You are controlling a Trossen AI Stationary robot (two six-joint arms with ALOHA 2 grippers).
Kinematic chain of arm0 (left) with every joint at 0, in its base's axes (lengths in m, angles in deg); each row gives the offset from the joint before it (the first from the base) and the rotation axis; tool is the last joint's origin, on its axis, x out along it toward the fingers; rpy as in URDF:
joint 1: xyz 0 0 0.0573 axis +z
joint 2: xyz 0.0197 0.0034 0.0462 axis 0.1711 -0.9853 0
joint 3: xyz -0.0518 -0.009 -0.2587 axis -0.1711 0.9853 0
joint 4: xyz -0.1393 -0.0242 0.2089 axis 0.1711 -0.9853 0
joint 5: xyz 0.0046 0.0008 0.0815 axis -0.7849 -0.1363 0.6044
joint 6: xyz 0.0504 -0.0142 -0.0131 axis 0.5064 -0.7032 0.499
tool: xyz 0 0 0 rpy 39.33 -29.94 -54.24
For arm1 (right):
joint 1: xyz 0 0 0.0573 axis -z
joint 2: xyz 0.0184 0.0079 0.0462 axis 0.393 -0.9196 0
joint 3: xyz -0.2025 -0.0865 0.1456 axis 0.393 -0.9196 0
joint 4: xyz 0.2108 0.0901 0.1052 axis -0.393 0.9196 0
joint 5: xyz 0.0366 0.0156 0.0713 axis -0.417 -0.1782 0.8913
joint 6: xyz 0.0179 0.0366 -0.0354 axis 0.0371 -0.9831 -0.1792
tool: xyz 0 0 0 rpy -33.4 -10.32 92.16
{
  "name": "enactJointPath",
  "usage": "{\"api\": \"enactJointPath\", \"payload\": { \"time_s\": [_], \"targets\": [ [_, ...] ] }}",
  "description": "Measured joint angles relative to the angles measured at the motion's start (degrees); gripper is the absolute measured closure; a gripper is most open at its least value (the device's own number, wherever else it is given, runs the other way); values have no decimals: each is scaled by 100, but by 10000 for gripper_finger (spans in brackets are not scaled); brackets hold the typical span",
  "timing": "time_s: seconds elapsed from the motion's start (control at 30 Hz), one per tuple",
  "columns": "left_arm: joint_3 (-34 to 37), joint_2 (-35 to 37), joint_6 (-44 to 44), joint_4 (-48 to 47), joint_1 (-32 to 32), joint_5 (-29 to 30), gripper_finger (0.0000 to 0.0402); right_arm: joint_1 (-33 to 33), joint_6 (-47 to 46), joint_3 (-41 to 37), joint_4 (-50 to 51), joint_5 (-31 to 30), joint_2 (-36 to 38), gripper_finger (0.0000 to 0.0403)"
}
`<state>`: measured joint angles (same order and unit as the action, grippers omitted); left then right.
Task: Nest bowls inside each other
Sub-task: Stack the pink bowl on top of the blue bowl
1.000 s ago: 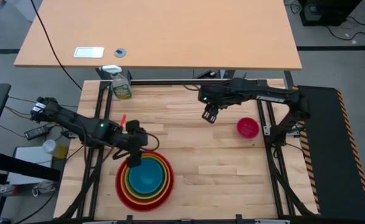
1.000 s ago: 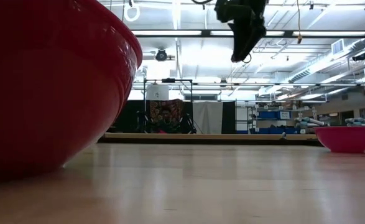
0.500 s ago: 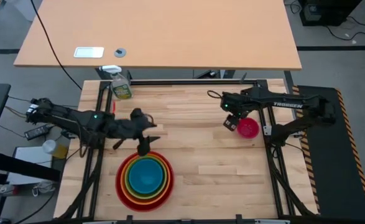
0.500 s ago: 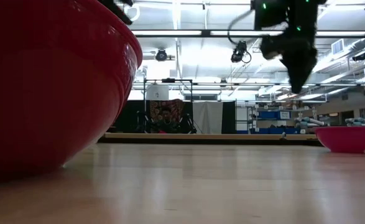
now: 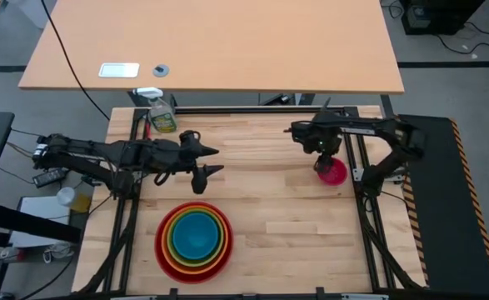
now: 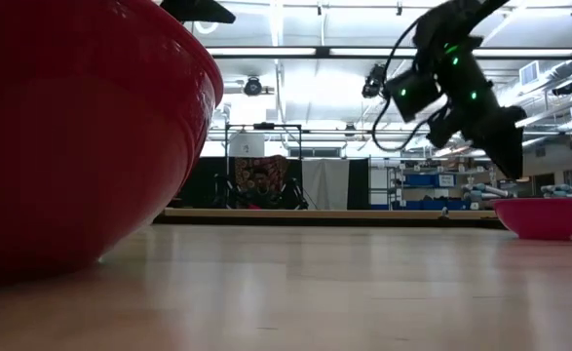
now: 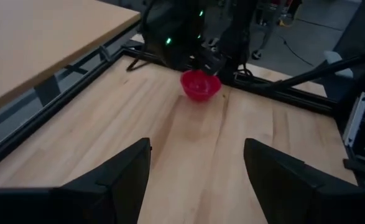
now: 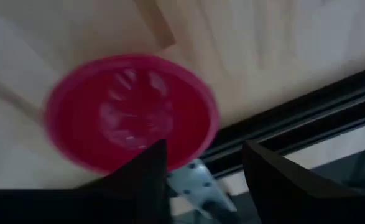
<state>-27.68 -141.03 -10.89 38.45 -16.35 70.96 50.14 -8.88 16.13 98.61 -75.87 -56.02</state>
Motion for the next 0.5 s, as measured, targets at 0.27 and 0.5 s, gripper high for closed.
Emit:
{"api": "enactJointPath", "payload": {
  "time_s": [0.27, 0.5],
  "targets": [
    [0, 110, -268, -172, -60, -133, 141, 168, 1094, 4, -164, -227, -763, 190],
    [-4, 332, -498, -619, -123, -216, 141, 186, 1722, -8, -577, -200, -1156, 191]
  ]
}}
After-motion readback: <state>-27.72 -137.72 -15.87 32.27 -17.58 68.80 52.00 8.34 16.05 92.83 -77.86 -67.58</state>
